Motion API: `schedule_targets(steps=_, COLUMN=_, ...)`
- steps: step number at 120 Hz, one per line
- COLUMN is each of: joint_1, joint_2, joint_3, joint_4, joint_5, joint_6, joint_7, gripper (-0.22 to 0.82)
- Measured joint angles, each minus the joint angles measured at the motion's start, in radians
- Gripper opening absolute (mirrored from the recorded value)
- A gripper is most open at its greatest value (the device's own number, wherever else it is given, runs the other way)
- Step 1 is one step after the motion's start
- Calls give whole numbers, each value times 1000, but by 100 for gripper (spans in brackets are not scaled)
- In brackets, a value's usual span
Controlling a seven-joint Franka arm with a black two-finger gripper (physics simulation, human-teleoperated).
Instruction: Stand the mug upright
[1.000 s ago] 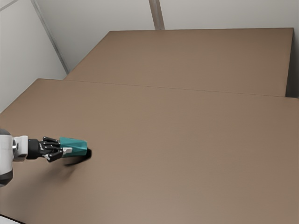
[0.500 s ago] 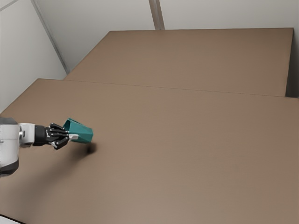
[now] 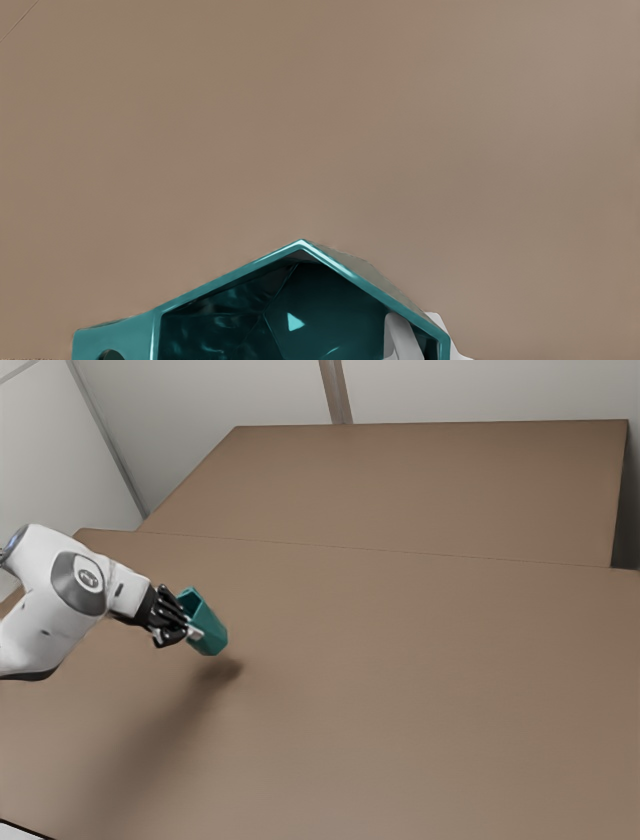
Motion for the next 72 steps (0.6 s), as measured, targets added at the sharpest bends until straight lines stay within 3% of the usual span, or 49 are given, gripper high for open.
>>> schedule_targets(steps=34, joint_1=-129, joint_2=45, joint_3=-12, joint_4=96, joint_5=438, joint_6=-132, joint_7=-550, gripper=-18)
schedule_targets(steps=72, joint_1=-230, joint_2=101, joint_3=11, joint_4=110, joint_5=560, joint_6=-182, joint_7=-1003, gripper=-18)
